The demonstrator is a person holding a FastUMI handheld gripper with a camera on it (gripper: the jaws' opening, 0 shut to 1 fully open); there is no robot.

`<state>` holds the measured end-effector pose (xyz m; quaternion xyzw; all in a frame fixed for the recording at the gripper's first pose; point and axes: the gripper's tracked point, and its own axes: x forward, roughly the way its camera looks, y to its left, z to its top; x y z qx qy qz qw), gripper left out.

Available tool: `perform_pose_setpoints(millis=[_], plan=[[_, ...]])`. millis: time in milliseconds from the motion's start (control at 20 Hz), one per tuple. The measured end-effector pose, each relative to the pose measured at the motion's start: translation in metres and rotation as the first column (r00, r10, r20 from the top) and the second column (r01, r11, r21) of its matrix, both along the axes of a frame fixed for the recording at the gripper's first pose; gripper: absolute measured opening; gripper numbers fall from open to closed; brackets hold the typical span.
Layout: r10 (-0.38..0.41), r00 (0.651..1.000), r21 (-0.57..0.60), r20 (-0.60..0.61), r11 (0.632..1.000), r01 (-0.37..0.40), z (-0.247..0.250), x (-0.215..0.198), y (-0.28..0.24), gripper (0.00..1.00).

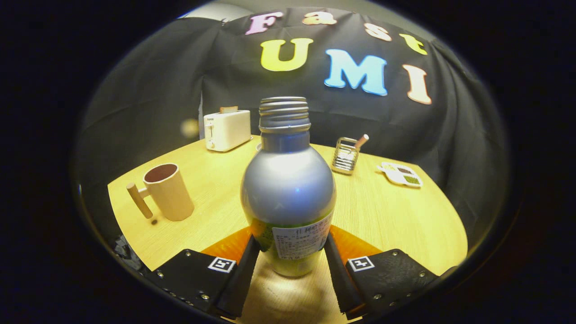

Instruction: Take the bottle from table, then pour the juice into the cup, finally place the bottle on the coaster

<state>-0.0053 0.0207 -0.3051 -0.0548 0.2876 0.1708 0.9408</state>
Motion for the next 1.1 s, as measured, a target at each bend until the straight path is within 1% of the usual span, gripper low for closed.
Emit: perform_pose_setpoints(millis=[300,550,800,1000,1100], plan=[[0.092,0.995,-0.107,0.032,0.99,-0.088,0.024,0.009,0.022,0.76],[0.171,0.985,-0.229,0.029,0.96,-0.16,0.034,0.013,0.035,0.76],[0.231,0.973,-0.344,0.023,0.915,-0.209,0.04,0.014,0.046,0.76],[0.296,0.955,-0.454,0.004,0.852,-0.262,0.045,0.012,0.056,0.76],[0.32,0.947,-0.486,-0.012,0.826,-0.285,0.046,0.012,0.061,0.76]])
